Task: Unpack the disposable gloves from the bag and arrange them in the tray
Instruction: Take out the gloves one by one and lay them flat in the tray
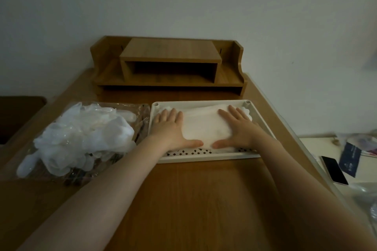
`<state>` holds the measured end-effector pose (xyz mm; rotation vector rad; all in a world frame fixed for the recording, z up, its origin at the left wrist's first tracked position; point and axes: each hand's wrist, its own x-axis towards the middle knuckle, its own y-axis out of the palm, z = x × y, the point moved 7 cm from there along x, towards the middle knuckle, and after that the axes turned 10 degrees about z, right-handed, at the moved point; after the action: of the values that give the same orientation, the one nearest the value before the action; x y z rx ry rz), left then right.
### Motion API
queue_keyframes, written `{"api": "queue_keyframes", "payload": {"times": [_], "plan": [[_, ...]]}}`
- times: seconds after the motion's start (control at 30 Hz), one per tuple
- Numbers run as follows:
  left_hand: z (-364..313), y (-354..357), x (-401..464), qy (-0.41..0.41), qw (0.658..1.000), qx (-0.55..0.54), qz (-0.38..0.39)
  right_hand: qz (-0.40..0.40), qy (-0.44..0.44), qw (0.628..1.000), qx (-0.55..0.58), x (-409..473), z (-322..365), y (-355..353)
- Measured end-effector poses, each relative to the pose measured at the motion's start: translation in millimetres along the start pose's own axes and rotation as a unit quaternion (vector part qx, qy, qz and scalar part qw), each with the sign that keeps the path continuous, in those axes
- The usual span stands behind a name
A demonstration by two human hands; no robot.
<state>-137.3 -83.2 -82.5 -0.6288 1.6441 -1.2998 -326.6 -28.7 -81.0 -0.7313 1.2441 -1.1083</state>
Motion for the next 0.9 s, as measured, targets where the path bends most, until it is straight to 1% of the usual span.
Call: {"api": "queue_keyframes", "payload": {"times": [0.03, 0.1, 0.17, 0.2, 0.27, 0.33, 0.4, 0.47, 0.53, 0.57, 0.63, 0.7, 0.77, 0.83, 0.9], "plan": [[1, -2, -2, -0.001, 1.0, -0.001, 0.002, 0.004, 0.003, 1.0, -0.004, -1, -3, 0], [-1, -13, -11, 0.02, 1.0, 0.003, -0.017, -0.002, 0.02, 0.998, -0.065, -3, 0, -4], [-7, -29, -27, 0.073, 0.995, -0.028, -0.056, -0.061, 0.018, 0.991, -0.118, -9, 20, -16], [-8, -38, -37, 0.105, 0.989, -0.056, -0.084, -0.103, 0.002, 0.988, -0.116, -14, 36, -22], [-3, -61, -60, 0.165, 0.962, -0.123, -0.181, -0.175, -0.052, 0.982, -0.048, -25, 71, -36], [11, -81, -83, 0.194, 0.918, -0.192, -0.288, -0.208, -0.12, 0.971, 0.014, -31, 109, -40], [31, -93, -101, 0.19, 0.877, -0.242, -0.368, -0.2, -0.191, 0.96, 0.032, -29, 149, -32], [50, -98, -112, 0.179, 0.849, -0.278, -0.412, -0.164, -0.24, 0.955, 0.054, -24, 187, -19], [63, -98, -114, 0.169, 0.84, -0.305, -0.415, -0.15, -0.254, 0.952, 0.077, -18, 214, -10], [68, -96, -114, 0.166, 0.841, -0.315, -0.407, -0.148, -0.242, 0.956, 0.075, -14, 223, -5], [74, -95, -112, 0.17, 0.846, -0.326, -0.385, -0.148, -0.2, 0.966, 0.065, 0, 232, 3], [82, -96, -112, 0.186, 0.856, -0.337, -0.346, -0.169, -0.201, 0.96, 0.099, 4, 239, 3], [92, -95, -110, 0.197, 0.865, -0.361, -0.289, -0.184, -0.227, 0.941, 0.168, -1, 240, -5], [101, -91, -107, 0.194, 0.87, -0.387, -0.236, -0.174, -0.245, 0.916, 0.266, -11, 234, -15], [108, -85, -103, 0.188, 0.874, -0.405, -0.19, -0.167, -0.254, 0.861, 0.408, -18, 222, -24]]}}
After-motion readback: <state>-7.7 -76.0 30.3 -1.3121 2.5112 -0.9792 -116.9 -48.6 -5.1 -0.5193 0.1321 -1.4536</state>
